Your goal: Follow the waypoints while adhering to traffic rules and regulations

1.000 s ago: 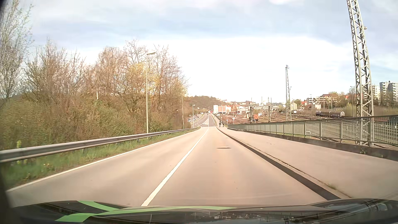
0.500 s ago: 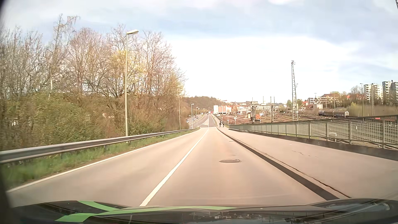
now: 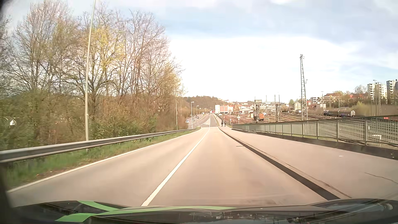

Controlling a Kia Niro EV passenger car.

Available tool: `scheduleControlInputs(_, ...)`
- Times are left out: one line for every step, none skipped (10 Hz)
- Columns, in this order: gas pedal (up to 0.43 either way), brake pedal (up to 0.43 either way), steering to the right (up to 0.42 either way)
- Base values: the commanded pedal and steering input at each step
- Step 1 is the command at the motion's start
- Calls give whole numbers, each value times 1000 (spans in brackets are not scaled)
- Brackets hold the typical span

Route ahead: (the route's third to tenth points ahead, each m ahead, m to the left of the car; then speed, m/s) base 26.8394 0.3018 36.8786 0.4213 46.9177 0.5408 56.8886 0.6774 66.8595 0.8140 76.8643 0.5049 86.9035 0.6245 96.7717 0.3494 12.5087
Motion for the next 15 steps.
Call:
scheduleControlInputs(138, 0, -4)
scheduleControlInputs(130, 0, -4)
scheduleControlInputs(118, 0, -2)
scheduleControlInputs(118, 0, -1)
scheduleControlInputs(118, 0, 0)
scheduleControlInputs(110, 0, -1)
scheduleControlInputs(110, 0, 0)
scheduleControlInputs(110, 0, 0)
scheduleControlInputs(110, 0, 0)
scheduleControlInputs(110, 0, 0)
scheduleControlInputs(110, 0, 0)
scheduleControlInputs(110, 0, 0)
scheduleControlInputs(98, 0, 0)
scheduleControlInputs(87, 0, 0)
scheduleControlInputs(67, 0, 0)
